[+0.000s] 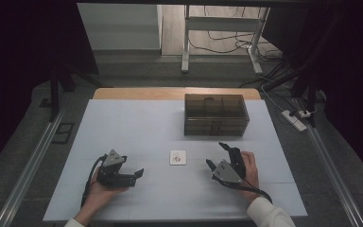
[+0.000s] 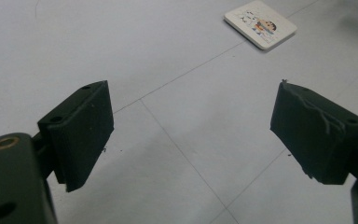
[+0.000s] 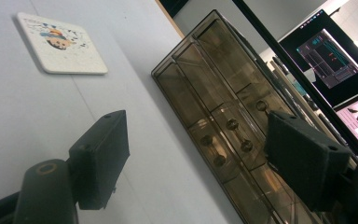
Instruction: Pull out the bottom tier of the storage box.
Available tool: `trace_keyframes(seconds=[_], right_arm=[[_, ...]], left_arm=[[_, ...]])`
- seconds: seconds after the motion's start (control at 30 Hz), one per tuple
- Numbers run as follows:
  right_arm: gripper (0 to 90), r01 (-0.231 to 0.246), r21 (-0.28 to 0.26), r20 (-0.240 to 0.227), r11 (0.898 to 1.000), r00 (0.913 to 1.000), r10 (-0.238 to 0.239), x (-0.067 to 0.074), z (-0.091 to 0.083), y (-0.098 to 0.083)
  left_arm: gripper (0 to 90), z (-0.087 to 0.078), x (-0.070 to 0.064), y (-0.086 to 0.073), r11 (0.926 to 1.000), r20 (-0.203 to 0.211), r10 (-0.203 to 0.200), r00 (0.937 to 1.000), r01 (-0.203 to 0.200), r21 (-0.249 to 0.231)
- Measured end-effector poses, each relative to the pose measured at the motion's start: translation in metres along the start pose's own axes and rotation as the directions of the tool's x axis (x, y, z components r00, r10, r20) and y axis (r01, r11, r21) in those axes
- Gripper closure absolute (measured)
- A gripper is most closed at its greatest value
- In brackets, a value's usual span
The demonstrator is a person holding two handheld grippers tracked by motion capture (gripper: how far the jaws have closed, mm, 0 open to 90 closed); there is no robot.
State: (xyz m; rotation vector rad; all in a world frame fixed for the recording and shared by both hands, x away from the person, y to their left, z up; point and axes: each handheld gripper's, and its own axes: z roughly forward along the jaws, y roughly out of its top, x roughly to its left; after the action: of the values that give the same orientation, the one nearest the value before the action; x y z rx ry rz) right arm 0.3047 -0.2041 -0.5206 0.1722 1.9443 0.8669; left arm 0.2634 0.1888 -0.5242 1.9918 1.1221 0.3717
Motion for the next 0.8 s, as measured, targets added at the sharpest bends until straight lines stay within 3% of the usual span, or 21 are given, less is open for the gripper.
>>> trace_keyframes(seconds=[0.8], right_arm=[[24.4,0.047,-0.001,0.020,0.999,0.9987,-0.047,-0.009,0.022,-0.004]], left_arm=[[13.1,-0.001,0.001,0.000,0.9999,0.016,-0.001,0.9999,0.002,-0.014]])
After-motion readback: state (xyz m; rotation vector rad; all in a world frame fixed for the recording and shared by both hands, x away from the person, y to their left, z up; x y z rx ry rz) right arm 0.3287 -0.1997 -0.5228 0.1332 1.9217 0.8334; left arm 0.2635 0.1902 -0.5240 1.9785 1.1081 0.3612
